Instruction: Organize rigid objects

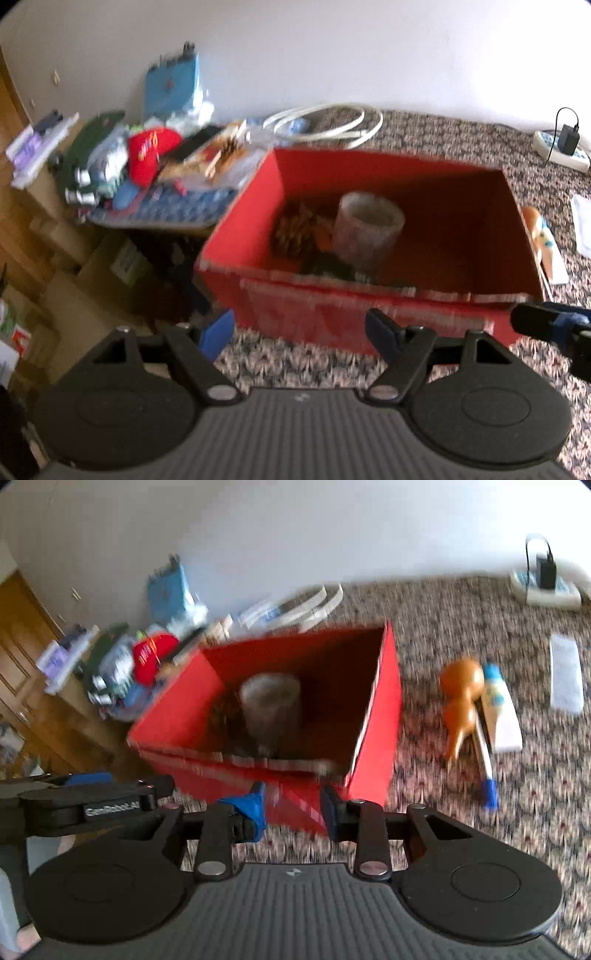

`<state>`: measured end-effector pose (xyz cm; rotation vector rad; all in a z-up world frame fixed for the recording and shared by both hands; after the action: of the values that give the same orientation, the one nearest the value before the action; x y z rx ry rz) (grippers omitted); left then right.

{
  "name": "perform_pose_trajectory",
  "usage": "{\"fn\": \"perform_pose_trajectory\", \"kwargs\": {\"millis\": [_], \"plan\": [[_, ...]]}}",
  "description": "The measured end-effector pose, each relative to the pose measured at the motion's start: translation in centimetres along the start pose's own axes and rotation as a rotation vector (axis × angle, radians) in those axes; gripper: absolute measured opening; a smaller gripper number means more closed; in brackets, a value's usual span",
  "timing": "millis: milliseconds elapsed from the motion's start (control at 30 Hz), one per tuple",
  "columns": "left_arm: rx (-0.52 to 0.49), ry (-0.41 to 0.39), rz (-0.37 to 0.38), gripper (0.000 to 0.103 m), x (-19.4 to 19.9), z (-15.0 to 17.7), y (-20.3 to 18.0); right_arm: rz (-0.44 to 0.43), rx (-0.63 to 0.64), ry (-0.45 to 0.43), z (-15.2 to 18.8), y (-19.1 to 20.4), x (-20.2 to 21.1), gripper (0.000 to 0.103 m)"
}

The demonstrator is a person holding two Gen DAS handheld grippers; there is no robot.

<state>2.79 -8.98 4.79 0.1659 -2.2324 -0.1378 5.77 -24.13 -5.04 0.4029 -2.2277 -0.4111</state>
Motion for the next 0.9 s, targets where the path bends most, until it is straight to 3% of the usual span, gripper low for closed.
{"fn": "perform_pose_trajectory", "kwargs": {"millis": [100,267,467,567,900], "plan": [[0.004,0.054,0.031,0.078,-0.6,1.2,0.6,0.018,-0.029,0.077,0.9,0.7,-1.0,0.015],[-0.034,0.117,0.049,0.078,-1.9,2.0,1.4,0.074,-0.066,0.113,1.5,2.2,-1.8,0.016],[-0.114,0.171,0.056,0.078,-2.9,1.4,2.6,0.087,-0.100,0.158,0.9,3.9,-2.9,0.016],[-0.142,0.190,0.107,0.078,-3.0,0.8,3.2,0.098,-0.109,0.186,0.8,4.5,-3.2,0.016],[-0.216,0.137,0.185,0.078,-2.2,-3.0,4.2,0.141,-0.147,0.118,-1.5,6.1,-2.4,0.016]]}}
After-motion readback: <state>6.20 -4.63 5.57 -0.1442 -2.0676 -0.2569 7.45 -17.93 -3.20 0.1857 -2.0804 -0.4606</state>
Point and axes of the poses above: each gripper's, at about its wrist camera, not at the fingertips, and x roughly against the way its jaws point, y to its left, z to its underside, the point moved 3 cm from there along -x, roughly the way its jaws point
